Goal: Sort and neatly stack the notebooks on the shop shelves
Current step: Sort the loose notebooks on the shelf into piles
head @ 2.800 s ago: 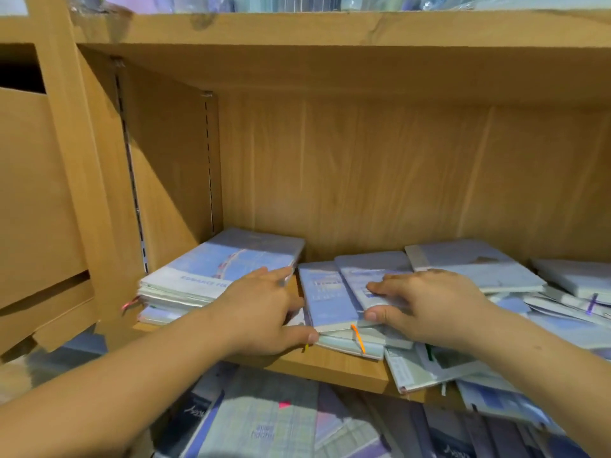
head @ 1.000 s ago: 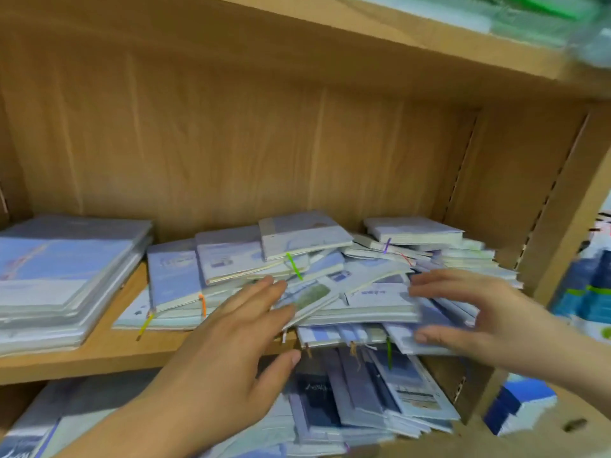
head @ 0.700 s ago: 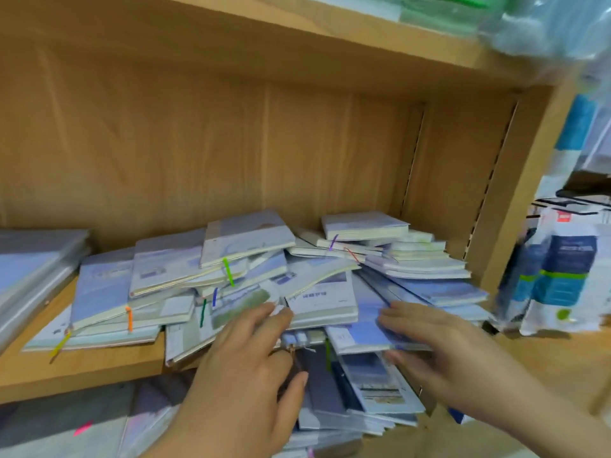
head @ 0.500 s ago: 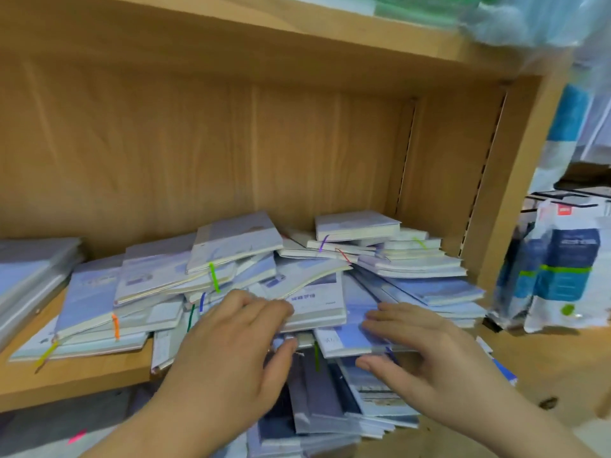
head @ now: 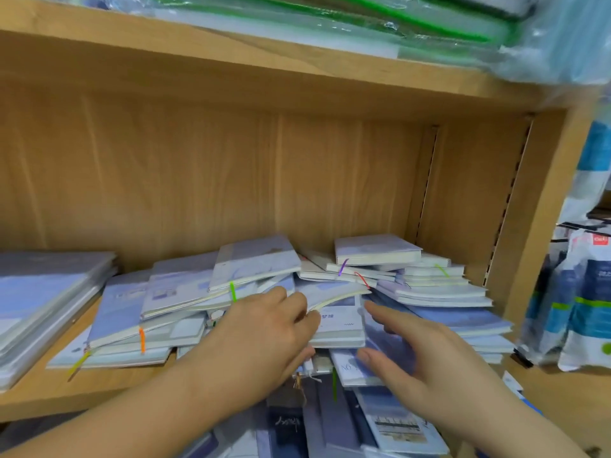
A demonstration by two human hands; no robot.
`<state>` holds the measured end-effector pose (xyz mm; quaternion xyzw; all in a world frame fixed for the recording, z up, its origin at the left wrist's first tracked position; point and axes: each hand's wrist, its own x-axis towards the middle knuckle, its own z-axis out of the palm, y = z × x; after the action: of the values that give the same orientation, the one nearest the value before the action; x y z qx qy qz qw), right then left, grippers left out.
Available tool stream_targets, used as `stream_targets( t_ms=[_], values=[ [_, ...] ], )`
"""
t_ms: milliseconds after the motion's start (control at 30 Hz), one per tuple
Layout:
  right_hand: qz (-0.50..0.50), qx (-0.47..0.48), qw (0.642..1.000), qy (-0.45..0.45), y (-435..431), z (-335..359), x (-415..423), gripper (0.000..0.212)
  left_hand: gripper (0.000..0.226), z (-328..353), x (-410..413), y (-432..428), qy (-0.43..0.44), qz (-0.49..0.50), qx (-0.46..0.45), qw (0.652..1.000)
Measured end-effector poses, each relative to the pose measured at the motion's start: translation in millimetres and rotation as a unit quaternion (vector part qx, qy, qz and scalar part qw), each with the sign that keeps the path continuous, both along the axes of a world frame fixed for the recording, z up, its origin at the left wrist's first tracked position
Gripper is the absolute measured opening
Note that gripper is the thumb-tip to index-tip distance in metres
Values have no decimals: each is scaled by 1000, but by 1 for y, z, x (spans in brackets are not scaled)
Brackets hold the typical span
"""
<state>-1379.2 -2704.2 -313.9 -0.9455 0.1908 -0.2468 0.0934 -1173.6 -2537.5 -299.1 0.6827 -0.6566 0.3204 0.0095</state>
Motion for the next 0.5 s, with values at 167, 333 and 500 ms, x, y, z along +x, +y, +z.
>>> stream_targets(
  t_ms=[167,333,500],
  values=[
    [0,49,998,32,-11,4,-2,82,32,-6,-5,-7,-84,54,-6,995],
    [0,55,996,76,-10,14,3,98,31,12,-3,-10,-55,66,-44,995],
    [-16,42,998,52,-7,16,10,109,16,41,-7,-4,-22,69,-142,987]
  ],
)
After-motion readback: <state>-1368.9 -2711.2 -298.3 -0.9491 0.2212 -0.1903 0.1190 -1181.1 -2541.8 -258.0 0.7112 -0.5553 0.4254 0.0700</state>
